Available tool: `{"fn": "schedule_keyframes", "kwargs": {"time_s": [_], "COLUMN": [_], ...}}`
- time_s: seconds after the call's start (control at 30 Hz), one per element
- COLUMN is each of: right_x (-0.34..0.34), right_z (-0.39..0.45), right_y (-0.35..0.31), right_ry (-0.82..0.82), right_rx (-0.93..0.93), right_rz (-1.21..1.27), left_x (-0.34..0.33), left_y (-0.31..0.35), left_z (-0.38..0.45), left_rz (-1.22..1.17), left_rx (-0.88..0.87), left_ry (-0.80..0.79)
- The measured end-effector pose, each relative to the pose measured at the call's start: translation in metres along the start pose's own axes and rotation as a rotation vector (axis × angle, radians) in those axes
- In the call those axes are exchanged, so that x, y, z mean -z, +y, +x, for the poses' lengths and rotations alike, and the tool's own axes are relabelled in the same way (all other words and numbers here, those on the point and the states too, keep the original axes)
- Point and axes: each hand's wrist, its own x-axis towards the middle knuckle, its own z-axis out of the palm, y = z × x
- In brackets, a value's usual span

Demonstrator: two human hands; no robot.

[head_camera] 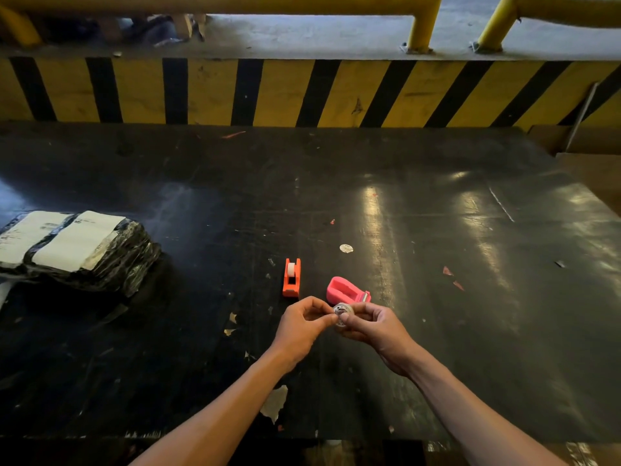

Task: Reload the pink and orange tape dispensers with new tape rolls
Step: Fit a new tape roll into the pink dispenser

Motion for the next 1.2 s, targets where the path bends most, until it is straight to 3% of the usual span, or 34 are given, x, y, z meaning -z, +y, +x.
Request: {"fn": "schedule_keyframes", "kwargs": {"time_s": [0.4, 0.73, 1.2], "right_x": [0.011, 0.016, 0.037], "right_z": [0.003, 0.007, 0.021], "right_y": [0.008, 0.014, 0.022], "right_ry": [-0.028, -0.036, 0.143], "right_rx": [-0.03, -0.054, 0.019], "right_rz": [-0.123, -0.187, -0.29], "left_x": [-0.001, -0.008, -0.032], "left_y": [-0.005, -0.009, -0.01], "left_z": [0.003, 0.006, 0.027], "left_rz": [-0.189, -0.173, -0.122], "left_rx": [0.255, 0.274, 0.282], "left_ry": [-0.174, -0.14, -0.156]}}
